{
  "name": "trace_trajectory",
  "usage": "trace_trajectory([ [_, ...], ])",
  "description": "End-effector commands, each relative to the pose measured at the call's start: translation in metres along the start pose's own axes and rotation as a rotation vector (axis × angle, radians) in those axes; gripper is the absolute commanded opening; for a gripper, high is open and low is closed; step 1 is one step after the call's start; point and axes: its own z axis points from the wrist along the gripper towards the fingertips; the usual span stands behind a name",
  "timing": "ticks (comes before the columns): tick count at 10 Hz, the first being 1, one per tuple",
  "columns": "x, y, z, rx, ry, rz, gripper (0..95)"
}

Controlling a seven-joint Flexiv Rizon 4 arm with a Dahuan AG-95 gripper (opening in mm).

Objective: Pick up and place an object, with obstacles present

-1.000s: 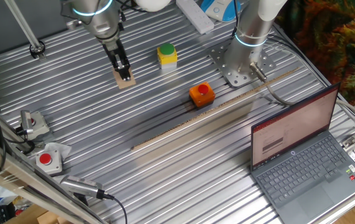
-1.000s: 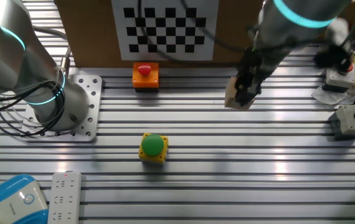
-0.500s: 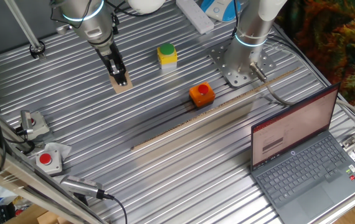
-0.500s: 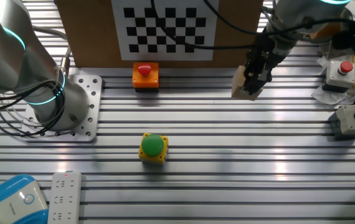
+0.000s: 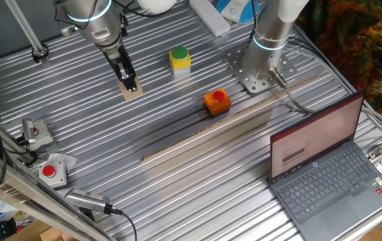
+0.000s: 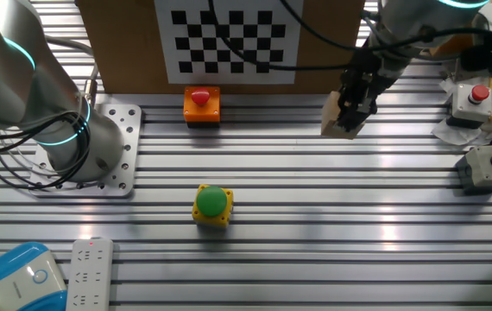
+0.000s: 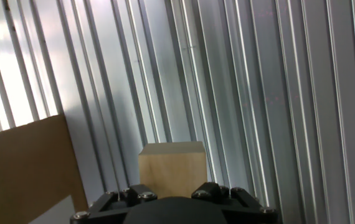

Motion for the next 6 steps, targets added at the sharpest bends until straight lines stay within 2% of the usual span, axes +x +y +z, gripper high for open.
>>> trace_trajectory([
  [1,0.0006,-0.0002,0.0004,0.014,-0.017,-0.022,0.0],
  [6,0.0006,-0.0002,0.0004,-0.002,-0.043,-0.139,0.0],
])
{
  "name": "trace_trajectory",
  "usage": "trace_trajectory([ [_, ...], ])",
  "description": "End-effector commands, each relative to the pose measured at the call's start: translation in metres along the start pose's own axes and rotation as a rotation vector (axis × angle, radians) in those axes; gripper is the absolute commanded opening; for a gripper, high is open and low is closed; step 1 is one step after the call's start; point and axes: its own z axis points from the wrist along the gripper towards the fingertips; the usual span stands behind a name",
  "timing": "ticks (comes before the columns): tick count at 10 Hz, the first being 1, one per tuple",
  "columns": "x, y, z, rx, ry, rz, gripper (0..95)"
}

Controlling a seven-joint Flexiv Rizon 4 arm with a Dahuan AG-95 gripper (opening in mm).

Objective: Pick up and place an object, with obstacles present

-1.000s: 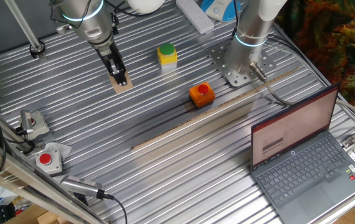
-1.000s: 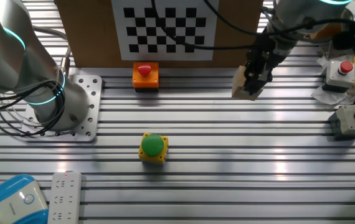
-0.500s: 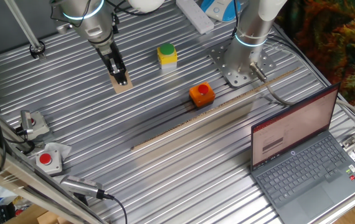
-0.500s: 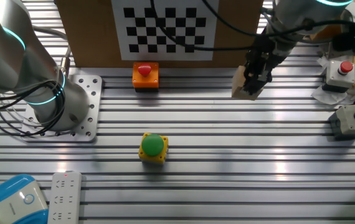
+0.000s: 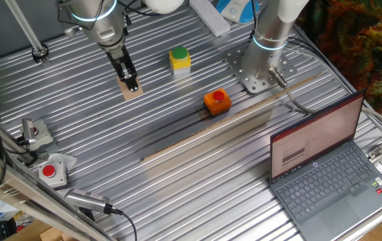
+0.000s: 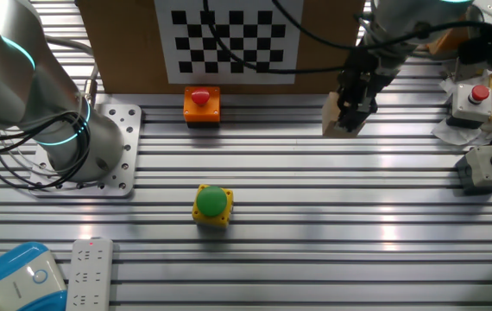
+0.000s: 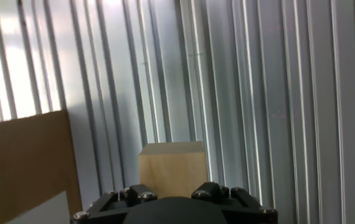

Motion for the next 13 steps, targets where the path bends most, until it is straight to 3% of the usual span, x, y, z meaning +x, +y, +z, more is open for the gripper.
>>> trace_trajectory([
  [1,-0.0003,0.0001,0.0004,-0.009,-0.017,-0.043,0.0],
  [13,-0.0003,0.0001,0.0004,-0.01,-0.09,-0.103,0.0],
])
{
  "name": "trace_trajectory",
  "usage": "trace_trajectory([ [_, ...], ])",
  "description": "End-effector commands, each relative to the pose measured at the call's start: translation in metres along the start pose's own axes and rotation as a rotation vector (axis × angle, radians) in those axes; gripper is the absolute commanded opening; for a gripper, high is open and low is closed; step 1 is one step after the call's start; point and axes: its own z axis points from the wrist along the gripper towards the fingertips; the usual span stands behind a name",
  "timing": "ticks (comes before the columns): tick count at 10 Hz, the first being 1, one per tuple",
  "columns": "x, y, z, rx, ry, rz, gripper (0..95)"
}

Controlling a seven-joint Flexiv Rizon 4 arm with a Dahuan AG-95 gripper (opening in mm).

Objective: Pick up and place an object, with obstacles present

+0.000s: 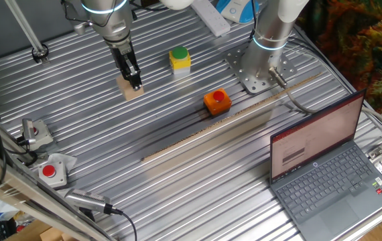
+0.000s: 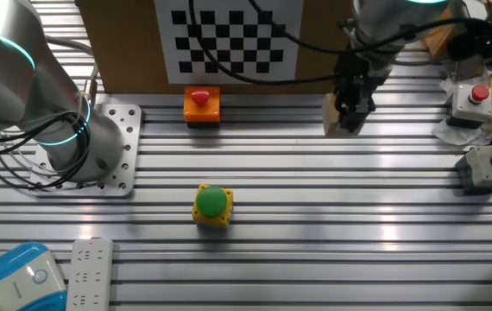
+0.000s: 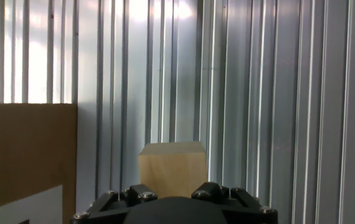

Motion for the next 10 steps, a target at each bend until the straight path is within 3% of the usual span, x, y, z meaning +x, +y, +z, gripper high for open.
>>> trace_trajectory([
  [1,0.0007,-0.0003,0.0004,-0.007,-0.015,0.003,0.0],
  [4,0.0007,-0.0003,0.0004,-0.026,-0.016,0.008,0.0],
  [10,0.0007,-0.0003,0.0004,-0.015,-0.045,0.006,0.0],
])
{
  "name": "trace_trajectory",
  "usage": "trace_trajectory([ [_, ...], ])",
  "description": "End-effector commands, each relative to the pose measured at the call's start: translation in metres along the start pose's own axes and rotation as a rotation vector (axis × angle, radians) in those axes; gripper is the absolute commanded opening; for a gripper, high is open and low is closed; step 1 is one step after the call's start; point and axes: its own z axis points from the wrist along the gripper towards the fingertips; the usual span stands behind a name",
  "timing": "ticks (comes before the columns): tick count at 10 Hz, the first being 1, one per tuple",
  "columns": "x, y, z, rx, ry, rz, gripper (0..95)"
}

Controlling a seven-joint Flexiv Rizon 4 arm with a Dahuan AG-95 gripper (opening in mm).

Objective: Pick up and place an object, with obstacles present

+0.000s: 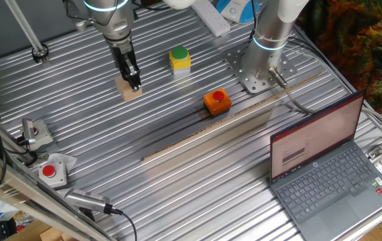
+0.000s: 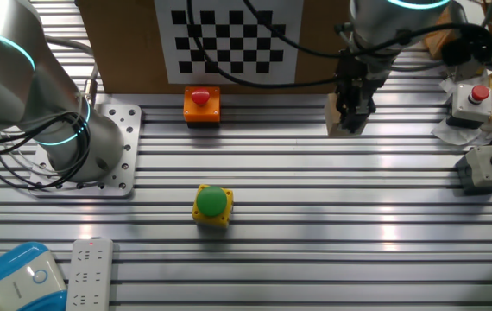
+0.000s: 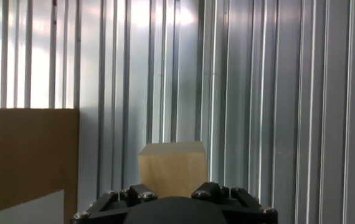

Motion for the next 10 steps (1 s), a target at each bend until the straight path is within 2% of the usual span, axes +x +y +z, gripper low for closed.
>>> trace_trajectory([
  [1,-0.001,0.0,0.001,0.003,-0.007,0.003,0.0],
  [3,-0.001,0.0,0.001,0.006,0.014,0.02,0.0],
  [6,-0.001,0.001,-0.001,0.005,0.026,0.029,0.0],
  [10,0.001,0.019,-0.027,0.01,0.047,0.046,0.0],
])
